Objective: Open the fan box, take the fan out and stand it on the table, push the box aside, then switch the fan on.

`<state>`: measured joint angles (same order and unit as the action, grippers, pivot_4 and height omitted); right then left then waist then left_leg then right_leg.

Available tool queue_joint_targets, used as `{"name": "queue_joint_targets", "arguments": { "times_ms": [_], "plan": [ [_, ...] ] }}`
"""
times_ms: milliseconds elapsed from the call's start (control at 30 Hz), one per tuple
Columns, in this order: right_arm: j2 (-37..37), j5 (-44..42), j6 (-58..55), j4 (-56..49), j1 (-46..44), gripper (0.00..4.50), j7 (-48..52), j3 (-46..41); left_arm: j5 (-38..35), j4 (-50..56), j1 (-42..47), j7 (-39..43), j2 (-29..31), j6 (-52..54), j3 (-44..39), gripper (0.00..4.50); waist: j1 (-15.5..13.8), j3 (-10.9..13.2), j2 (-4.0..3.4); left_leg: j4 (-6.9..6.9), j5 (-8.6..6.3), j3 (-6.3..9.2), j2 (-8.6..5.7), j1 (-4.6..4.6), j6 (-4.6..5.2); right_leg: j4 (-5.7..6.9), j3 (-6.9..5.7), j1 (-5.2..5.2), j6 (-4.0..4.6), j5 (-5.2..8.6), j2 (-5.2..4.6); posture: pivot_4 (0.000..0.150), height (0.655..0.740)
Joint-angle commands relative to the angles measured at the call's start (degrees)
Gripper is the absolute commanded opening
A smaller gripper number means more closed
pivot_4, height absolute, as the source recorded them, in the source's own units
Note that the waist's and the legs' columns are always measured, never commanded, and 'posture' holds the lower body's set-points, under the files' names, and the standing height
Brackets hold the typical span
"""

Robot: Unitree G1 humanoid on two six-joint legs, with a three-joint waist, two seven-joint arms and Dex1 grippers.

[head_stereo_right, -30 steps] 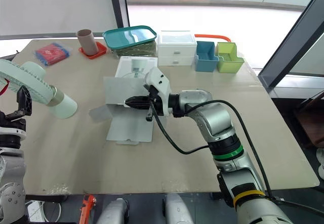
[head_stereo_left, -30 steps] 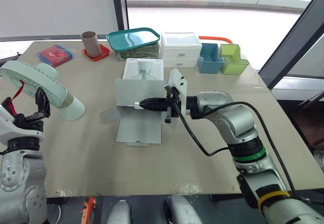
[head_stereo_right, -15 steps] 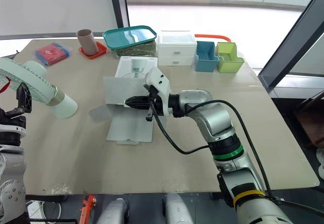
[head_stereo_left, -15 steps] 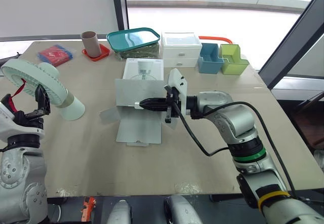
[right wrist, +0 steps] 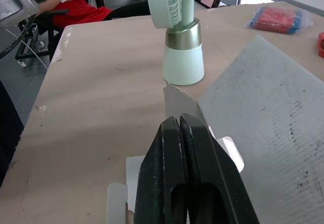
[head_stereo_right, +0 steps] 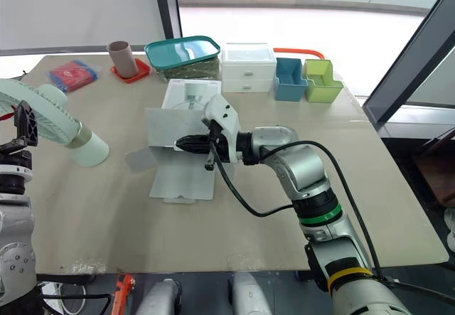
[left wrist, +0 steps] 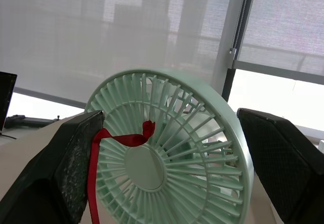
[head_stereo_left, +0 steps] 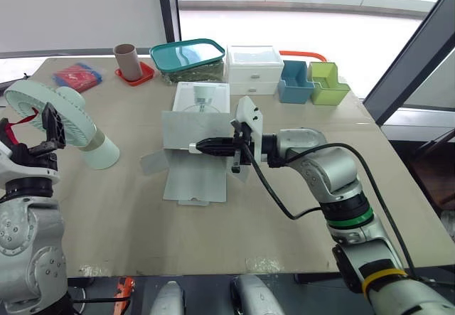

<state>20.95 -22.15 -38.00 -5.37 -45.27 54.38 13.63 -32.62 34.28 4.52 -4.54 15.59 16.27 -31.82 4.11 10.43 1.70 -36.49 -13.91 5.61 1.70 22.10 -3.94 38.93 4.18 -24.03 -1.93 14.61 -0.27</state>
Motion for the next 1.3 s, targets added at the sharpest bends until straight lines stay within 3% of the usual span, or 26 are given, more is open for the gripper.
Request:
{"name": "queue_joint_targets", "arguments": {
  "times_ms": [33, 1300],
  "plan": [
    [-0.13, -0.26, 0.52, -2.17, -0.23, 0.00, -0.22, -0.11, -0.80, 1.89, 0.95, -0.65, 1.47, -0.07, -1.57, 4.45, 0.00, 0.00, 0.00, 0.00, 0.00, 0.00, 0.00, 0.00, 0.00, 0.00, 0.00, 0.00, 0.00, 0.00, 0.00, 0.150, 0.7400],
    [-0.71, 0.41, 1.71, -1.39, -0.13, 0.00, -0.77, 0.27, -1.08, -0.98, 12.34, -2.38, 6.14, 1.72, -0.91, 4.45, 0.00, 0.01, 0.01, 0.00, 0.02, 0.03, -0.01, 0.03, -0.03, -0.01, -0.02, 0.00, -0.03, -0.01, -0.01, 0.150, 0.7400]
  ]
}}
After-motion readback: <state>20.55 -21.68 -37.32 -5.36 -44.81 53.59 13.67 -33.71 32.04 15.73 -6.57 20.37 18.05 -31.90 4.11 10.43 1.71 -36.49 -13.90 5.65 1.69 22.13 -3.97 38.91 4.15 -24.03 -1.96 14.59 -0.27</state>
